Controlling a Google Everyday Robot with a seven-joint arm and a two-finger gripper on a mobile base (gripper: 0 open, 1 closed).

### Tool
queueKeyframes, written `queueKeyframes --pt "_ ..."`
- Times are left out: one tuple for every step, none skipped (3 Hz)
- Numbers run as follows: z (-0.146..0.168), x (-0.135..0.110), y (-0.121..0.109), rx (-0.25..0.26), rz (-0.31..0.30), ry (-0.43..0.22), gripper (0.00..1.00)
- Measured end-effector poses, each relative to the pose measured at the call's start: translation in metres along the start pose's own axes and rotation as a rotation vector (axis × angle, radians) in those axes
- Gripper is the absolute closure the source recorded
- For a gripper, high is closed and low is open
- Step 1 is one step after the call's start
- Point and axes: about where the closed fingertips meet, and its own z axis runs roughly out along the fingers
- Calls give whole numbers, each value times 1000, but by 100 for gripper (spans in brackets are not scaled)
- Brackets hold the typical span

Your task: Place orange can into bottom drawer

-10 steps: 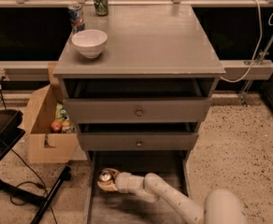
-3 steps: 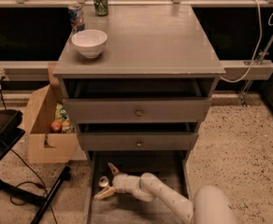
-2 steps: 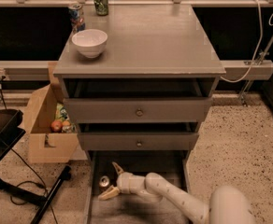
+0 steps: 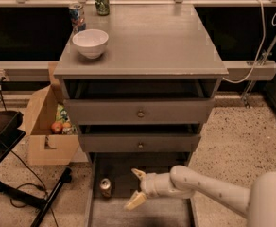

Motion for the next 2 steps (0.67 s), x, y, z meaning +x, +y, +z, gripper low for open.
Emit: queueKeyframes --pt "-60 -7 18 -5 16 85 0" --pt "-114 -29 41 76 -17 111 0"
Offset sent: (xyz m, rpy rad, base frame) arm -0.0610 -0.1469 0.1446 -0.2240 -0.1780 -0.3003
